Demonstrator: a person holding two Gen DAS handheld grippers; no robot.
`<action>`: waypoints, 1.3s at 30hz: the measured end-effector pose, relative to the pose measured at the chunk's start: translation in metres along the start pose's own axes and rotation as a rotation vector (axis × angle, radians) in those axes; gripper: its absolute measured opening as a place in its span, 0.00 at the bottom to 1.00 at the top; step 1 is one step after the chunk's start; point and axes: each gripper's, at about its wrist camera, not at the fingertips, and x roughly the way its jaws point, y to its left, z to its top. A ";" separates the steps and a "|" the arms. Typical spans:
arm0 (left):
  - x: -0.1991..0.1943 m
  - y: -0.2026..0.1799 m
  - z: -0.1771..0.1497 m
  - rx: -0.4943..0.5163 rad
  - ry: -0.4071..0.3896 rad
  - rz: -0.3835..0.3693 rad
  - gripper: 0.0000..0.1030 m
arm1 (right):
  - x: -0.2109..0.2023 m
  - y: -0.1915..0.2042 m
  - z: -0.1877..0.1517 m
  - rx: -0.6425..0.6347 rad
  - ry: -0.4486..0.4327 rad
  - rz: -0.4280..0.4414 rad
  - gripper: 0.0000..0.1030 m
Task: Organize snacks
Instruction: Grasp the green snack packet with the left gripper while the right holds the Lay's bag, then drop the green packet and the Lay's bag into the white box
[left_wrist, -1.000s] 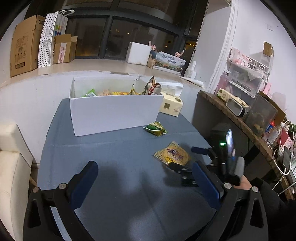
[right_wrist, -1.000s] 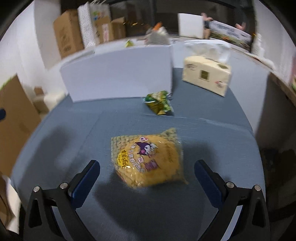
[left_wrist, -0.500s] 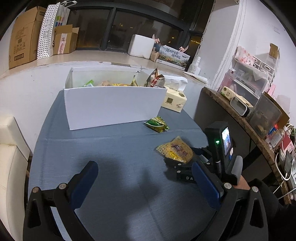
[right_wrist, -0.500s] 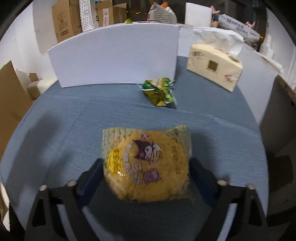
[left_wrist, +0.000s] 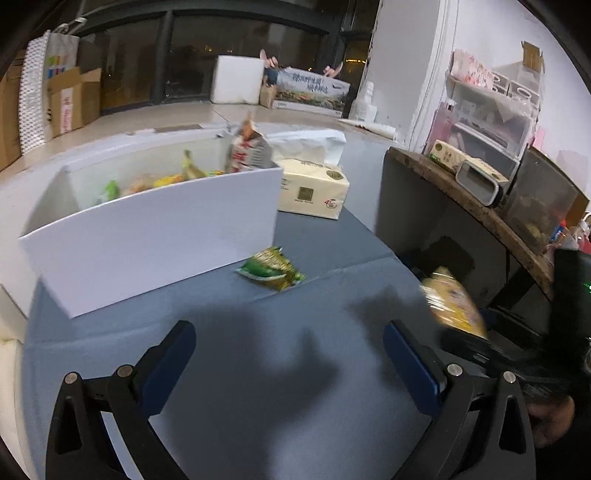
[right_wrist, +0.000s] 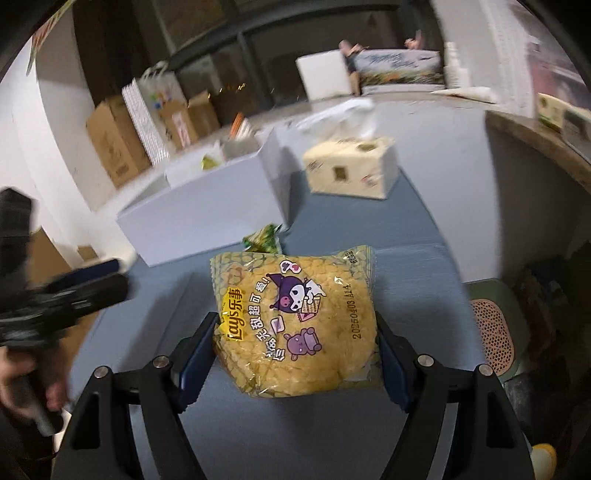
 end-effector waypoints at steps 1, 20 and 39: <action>0.011 -0.002 0.005 -0.001 0.003 0.007 1.00 | -0.005 -0.004 -0.001 0.012 -0.010 0.000 0.79; 0.130 0.018 0.039 -0.004 0.101 0.142 0.99 | -0.016 -0.032 -0.011 0.099 -0.054 0.076 0.79; 0.073 0.012 0.026 0.055 0.013 0.074 0.41 | -0.006 -0.028 -0.008 0.100 -0.034 0.099 0.79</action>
